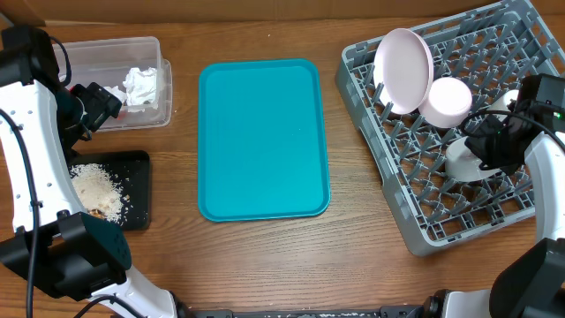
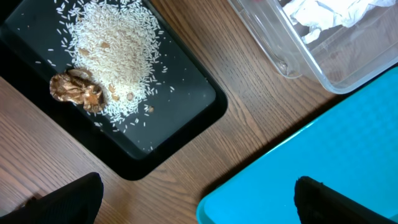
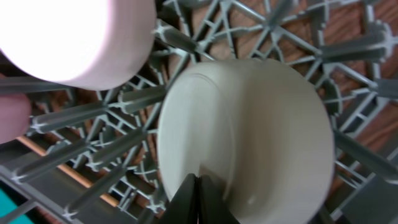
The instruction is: Sort waste into correct bins and load items into the dishwasher
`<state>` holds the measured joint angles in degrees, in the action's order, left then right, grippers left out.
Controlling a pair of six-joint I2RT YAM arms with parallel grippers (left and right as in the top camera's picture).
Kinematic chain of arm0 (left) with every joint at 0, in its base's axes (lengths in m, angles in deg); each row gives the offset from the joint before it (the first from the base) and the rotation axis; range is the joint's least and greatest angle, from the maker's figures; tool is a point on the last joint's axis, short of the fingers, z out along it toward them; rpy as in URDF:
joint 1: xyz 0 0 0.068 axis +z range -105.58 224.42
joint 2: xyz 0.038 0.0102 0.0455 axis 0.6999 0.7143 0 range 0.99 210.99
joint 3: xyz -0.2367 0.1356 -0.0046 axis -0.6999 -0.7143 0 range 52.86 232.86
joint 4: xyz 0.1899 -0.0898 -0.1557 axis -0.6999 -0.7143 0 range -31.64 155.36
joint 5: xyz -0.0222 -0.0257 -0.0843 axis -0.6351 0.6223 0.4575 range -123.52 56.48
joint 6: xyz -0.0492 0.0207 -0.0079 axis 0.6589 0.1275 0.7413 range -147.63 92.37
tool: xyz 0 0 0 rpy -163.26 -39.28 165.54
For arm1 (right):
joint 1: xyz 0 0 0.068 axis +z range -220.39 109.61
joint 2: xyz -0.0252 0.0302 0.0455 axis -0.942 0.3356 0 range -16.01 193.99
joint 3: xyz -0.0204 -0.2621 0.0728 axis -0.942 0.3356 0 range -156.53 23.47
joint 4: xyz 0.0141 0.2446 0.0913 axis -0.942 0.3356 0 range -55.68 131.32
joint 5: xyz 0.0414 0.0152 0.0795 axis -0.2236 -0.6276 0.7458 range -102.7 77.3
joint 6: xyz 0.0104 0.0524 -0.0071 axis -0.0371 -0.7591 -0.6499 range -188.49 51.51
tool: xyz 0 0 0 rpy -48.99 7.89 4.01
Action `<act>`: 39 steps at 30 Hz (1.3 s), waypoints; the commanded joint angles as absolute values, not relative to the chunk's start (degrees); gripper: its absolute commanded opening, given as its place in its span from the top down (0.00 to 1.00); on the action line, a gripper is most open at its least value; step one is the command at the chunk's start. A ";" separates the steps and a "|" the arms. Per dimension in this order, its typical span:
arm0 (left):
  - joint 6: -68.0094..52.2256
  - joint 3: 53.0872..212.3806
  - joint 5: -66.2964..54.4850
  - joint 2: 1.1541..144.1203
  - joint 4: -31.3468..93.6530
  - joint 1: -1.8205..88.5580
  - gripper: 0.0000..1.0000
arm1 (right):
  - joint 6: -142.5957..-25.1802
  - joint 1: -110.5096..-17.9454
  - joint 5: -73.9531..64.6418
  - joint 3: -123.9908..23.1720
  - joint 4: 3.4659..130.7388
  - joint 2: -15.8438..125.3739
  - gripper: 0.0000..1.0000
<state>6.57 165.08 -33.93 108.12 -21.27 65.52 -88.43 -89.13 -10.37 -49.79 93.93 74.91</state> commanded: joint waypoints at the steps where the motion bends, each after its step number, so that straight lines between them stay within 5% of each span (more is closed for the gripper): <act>1: 7.11 165.52 -33.71 108.58 -21.31 65.39 0.00 | -90.07 -89.16 -14.70 -49.94 94.83 74.53 0.96; 13: 7.11 165.52 -33.71 108.58 -21.31 65.39 0.00 | -94.73 -89.16 -22.11 -57.92 104.38 74.53 0.96; 39: 7.11 165.52 -33.71 108.58 -21.29 65.39 0.00 | -94.69 -89.13 -17.74 -47.08 96.82 74.53 0.96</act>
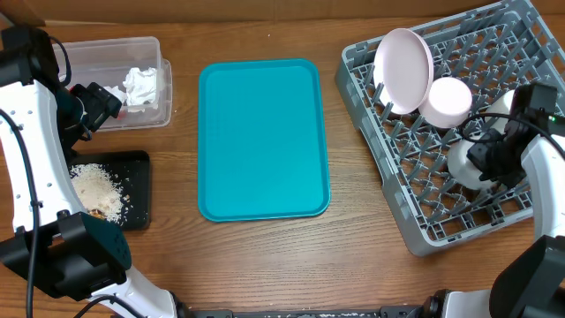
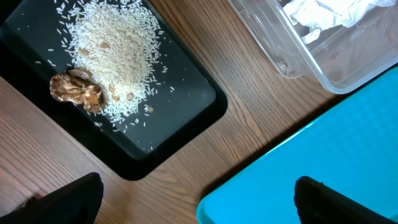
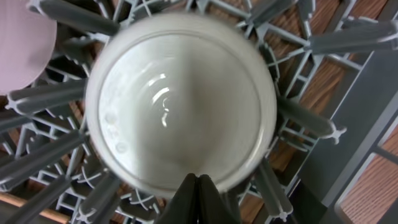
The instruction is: Sort waste into correct bins and load items into the dishwasher
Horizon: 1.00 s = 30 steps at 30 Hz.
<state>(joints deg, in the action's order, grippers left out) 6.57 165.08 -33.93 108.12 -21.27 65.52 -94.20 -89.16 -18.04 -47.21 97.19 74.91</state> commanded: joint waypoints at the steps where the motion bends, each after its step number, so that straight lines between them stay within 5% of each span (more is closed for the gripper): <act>1: 7.11 165.52 -33.71 108.58 -21.31 65.39 0.00 | -94.71 -89.13 -17.74 -47.16 97.14 74.53 0.96; 8: 7.11 165.52 -33.71 108.58 -21.31 65.39 0.00 | -94.66 -89.05 -15.51 -50.99 102.24 73.42 0.96; 12: 7.11 165.52 -33.71 108.58 -21.31 65.39 0.00 | -86.40 -88.98 -0.36 -54.05 102.19 70.99 0.94; 14: 7.11 165.52 -33.71 108.58 -21.31 65.39 0.00 | -79.10 -88.72 13.21 -54.66 100.77 70.08 0.79; 16: 7.11 165.52 -33.71 108.58 -21.31 65.39 0.00 | -73.77 -87.65 21.61 -54.66 99.35 69.86 0.42; 19: 7.11 165.52 -33.71 108.58 -21.31 65.39 0.00 | -70.93 -84.17 18.83 -54.55 97.52 69.94 0.14; 24: 7.11 165.52 -33.71 108.58 -21.31 65.39 0.00 | -70.99 -76.43 5.37 -54.35 95.33 70.27 0.00; 30: 7.11 165.52 -33.71 108.58 -21.31 65.39 0.00 | -70.99 -70.10 -2.35 -53.31 92.60 72.96 0.00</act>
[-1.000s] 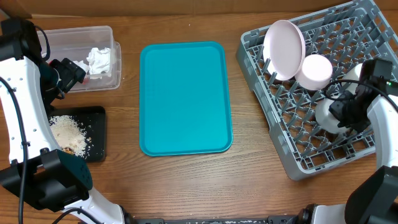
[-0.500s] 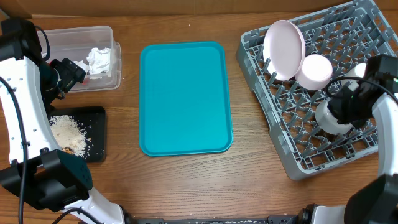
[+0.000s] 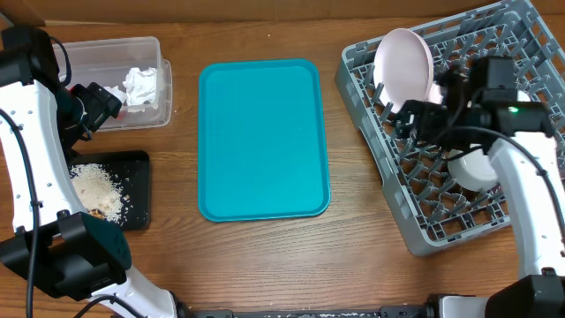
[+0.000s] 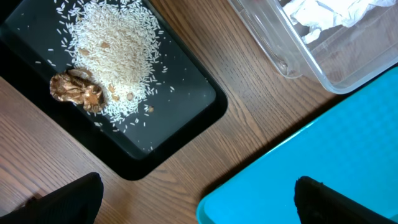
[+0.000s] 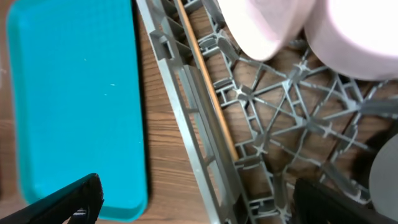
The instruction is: Sort waste into correct bins and load items into the dishwasher
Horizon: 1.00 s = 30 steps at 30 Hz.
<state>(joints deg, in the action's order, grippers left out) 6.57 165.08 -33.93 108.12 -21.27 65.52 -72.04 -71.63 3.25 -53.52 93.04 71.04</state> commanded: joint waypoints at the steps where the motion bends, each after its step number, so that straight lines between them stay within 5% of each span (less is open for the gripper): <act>1: 7.11 165.52 -33.71 108.58 -21.31 65.39 0.00 | -70.99 -69.51 -2.87 -53.31 92.45 73.81 0.03; 4: 7.11 165.52 -33.71 108.58 -21.31 65.39 0.00 | -70.99 -68.06 -3.25 -53.31 92.27 76.83 0.16; 16: 7.11 165.52 -33.71 108.58 -21.31 65.39 0.00 | -71.04 -62.97 -3.27 -53.31 93.14 87.04 0.31; 21: 7.11 165.52 -33.71 108.58 -21.31 65.39 0.00 | -71.76 -62.95 -3.27 -53.31 91.57 87.26 0.55; 24: 7.11 165.52 -33.73 108.58 -21.31 65.39 0.00 | -74.71 -62.95 -3.29 -53.31 89.52 87.26 0.82; 30: 7.11 165.52 -33.71 108.58 -21.31 65.39 0.00 | -81.11 -62.95 -3.70 -53.31 84.14 87.28 0.92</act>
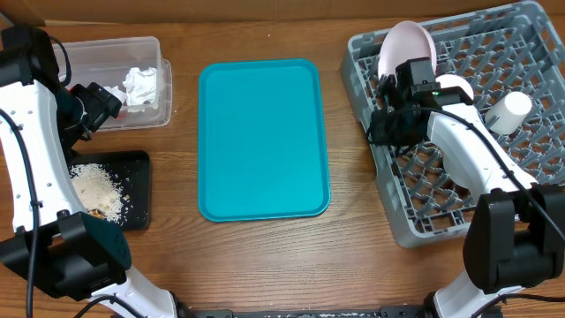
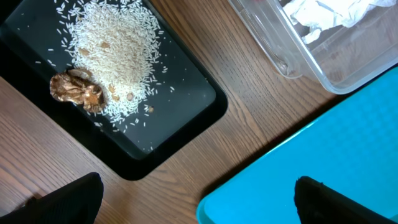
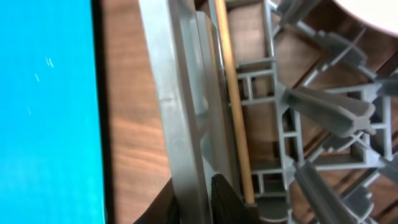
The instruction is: Sort waste into correct bins and load items into the dishwasher
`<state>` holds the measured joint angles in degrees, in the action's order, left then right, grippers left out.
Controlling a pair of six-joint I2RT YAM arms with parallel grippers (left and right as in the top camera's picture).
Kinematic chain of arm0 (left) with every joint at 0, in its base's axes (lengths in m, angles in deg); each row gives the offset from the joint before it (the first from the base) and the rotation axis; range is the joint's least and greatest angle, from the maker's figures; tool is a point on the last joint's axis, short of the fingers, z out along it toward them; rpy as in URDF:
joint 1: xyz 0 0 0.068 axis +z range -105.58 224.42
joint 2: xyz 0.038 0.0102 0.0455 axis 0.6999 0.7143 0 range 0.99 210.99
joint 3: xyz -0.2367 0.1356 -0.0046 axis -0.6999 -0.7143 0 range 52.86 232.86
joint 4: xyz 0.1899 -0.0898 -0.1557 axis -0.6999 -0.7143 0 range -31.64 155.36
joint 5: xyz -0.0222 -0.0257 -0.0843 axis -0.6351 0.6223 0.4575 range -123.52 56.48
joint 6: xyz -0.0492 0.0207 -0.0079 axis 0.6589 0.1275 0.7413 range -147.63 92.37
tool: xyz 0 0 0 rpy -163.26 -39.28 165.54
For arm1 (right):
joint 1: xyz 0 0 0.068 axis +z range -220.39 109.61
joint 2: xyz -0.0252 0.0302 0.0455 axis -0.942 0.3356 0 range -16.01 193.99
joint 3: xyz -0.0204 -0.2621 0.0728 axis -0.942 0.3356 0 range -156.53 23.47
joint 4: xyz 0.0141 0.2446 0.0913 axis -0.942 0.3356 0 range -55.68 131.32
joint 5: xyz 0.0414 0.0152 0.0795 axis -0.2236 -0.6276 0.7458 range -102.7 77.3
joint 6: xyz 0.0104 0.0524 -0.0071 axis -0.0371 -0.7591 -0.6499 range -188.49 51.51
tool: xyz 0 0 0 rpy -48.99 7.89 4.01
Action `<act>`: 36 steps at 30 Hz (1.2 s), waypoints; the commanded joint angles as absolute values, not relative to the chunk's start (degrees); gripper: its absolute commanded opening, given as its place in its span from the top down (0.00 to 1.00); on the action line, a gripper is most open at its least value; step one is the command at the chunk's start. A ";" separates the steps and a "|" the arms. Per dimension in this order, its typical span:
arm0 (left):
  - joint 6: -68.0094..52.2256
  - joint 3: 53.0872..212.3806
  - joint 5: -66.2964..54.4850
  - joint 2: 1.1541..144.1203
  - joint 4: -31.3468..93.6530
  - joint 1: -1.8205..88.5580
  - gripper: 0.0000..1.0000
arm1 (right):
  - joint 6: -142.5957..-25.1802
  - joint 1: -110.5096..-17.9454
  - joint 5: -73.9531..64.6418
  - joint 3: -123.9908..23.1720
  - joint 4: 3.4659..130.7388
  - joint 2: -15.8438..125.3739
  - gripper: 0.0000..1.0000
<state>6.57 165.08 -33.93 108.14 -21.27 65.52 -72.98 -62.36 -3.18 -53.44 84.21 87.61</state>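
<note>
The grey dishwasher rack [image 1: 521,31] stands at the right, square with the table. It holds a pink plate [image 1: 404,49] on edge, a pink bowl [image 1: 455,88] and a white cup [image 1: 510,110]. My right gripper [image 1: 386,131] is shut on the rack's left wall [image 3: 180,124], one finger on each side of it [image 3: 198,200]. A wooden chopstick [image 3: 233,112] lies just inside that wall. My left gripper [image 2: 196,205] hangs open above the bare wood between the black tray [image 2: 180,118] and the teal tray [image 2: 323,162].
The black tray [image 1: 137,190] carries rice [image 2: 112,56] and a brown food scrap [image 2: 78,90]. A clear bin [image 1: 115,49] at the back left holds crumpled tissue [image 1: 139,86]. The teal tray [image 1: 263,140] lies bare in the middle.
My right gripper was open above the rack's left part. It is now shut on the left wall, and the rack has turned from a slant to lie square with the table.
My right gripper was shut close over a white bowl in the slanted rack, and stayed so at the following moment. Then it stood open over the rack's left side. Now it grips the wall and the rack lies straight. The left arm has not moved.
</note>
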 commanded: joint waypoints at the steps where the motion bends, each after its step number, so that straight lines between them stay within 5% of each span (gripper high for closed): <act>1: 7.11 165.52 -33.71 108.58 -21.31 65.39 0.00 | -82.53 -62.95 -3.70 -53.31 83.16 87.32 0.93; 29: 7.11 165.52 -33.71 108.58 -21.31 65.39 0.00 | -94.05 -62.95 -5.58 -53.31 70.59 90.97 0.89; 36: 7.13 165.52 -33.71 108.58 -21.31 65.39 0.00 | -94.03 -62.95 -3.38 -53.57 71.86 90.95 0.64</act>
<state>6.57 165.08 -33.93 108.12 -21.27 65.52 -91.45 -62.53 -4.10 -53.06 71.75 90.49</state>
